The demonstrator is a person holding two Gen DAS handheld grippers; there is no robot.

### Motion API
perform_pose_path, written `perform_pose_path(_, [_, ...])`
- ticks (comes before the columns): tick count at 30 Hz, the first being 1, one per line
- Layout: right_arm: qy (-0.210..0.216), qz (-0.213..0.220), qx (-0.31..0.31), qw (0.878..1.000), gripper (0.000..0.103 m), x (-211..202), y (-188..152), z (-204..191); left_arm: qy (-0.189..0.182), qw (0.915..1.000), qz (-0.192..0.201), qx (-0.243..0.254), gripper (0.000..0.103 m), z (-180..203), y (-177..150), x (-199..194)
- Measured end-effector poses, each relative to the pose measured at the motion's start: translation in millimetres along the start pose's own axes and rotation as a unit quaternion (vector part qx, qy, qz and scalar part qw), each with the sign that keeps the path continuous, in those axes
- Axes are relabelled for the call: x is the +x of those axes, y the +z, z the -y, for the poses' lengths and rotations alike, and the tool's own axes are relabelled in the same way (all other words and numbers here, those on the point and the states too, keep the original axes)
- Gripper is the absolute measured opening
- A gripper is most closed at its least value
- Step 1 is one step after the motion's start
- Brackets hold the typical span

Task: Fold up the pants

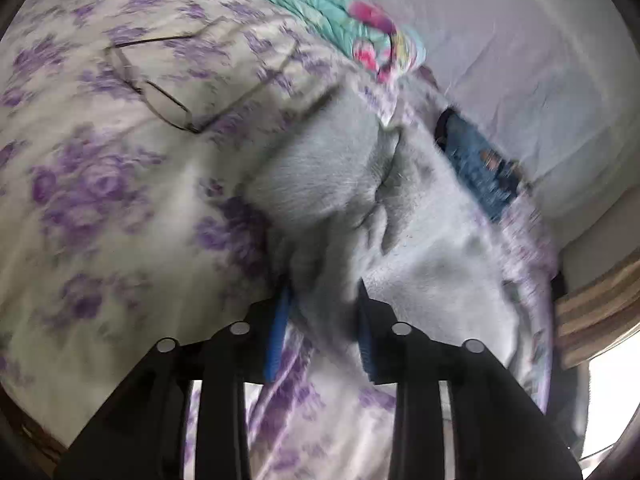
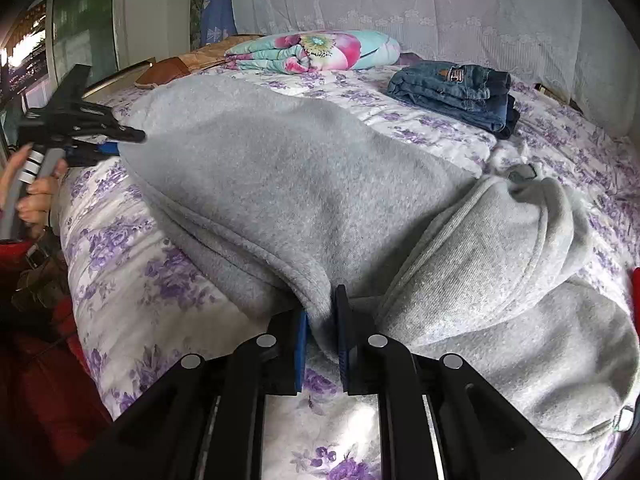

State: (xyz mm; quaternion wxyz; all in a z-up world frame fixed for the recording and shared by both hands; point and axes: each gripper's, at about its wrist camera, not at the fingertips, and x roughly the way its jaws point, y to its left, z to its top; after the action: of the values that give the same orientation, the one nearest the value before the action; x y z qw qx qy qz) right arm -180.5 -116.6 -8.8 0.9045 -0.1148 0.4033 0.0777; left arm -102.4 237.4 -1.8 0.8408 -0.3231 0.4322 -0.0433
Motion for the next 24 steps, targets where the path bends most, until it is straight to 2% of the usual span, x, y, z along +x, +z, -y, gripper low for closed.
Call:
perform_pose_path(1, [0.001, 0.0, 0.002, 1.0, 0.014, 0, 0, 0, 0.013, 0.9995, 0.029, -0.002, 0.058, 0, 2, -17])
perform_pose_path(2, [0.006, 0.0, 0.006, 1.0, 0.014, 0, -1, 2, 0.029, 0.9975, 0.064, 0.003, 0.07, 2, 3, -34])
perform_pose_path(4, [0.011, -0.001, 0.009, 1.0, 0.014, 1, -1, 4, 0.051, 0.9911, 0.119, 0.03, 0.08, 14, 4, -63])
perform_pose_path(5, [0.013, -0.003, 0.01, 1.0, 0.014, 1, 0, 4, 0.045, 0.9883, 0.137, 0.049, 0.086, 24, 5, -75])
perform_pose_path(7, [0.017, -0.006, 0.014, 1.0, 0.016, 0, 1, 5, 0.021, 0.9863, 0.142, 0.08, 0.096, 45, 5, -82])
perform_pose_path(9, [0.034, -0.01, 0.028, 0.999, 0.025, -8, 6, 8, -0.001, 0.9836, 0.122, 0.133, 0.098, 75, 4, -65])
perform_pose_path(11, [0.06, 0.004, 0.057, 0.997, 0.043, -22, 12, 18, 0.008, 0.9783, 0.089, 0.187, 0.098, 102, -1, -35])
perform_pose_path(12, [0.061, 0.014, 0.069, 0.996, 0.047, -29, 15, 23, 0.016, 0.9725, 0.065, 0.223, 0.098, 117, -5, -12])
perform_pose_path(14, [0.037, 0.045, 0.111, 0.992, 0.068, -48, 27, 42, 0.03, 0.9595, 0.03, 0.278, 0.098, 137, -12, 25])
perform_pose_path(15, [0.02, 0.054, 0.129, 0.99, 0.07, -52, 32, 50, 0.041, 0.9525, 0.011, 0.302, 0.098, 143, -18, 47])
perform_pose_path(18, [-0.066, 0.078, 0.189, 0.977, 0.088, -53, 55, 79, 0.05, 0.9477, -0.017, 0.315, 0.098, 133, -30, 88])
perform_pose_path(19, [-0.092, 0.074, 0.203, 0.972, 0.091, -46, 63, 88, 0.059, 0.9444, -0.008, 0.323, 0.098, 127, -37, 97])
perform_pose_path(21, [-0.121, 0.05, 0.219, 0.967, 0.091, -16, 81, 106, 0.06, 0.937, 0.006, 0.344, 0.098, 127, -48, 93])
perform_pose_path(22, [-0.127, 0.03, 0.22, 0.967, 0.091, 3, 89, 114, 0.051, 0.9366, 0.011, 0.346, 0.098, 125, -46, 90])
perform_pose_path(24, [-0.131, -0.001, 0.215, 0.968, 0.091, 34, 99, 121, 0.031, 0.9413, 0.007, 0.336, 0.098, 119, -43, 91])
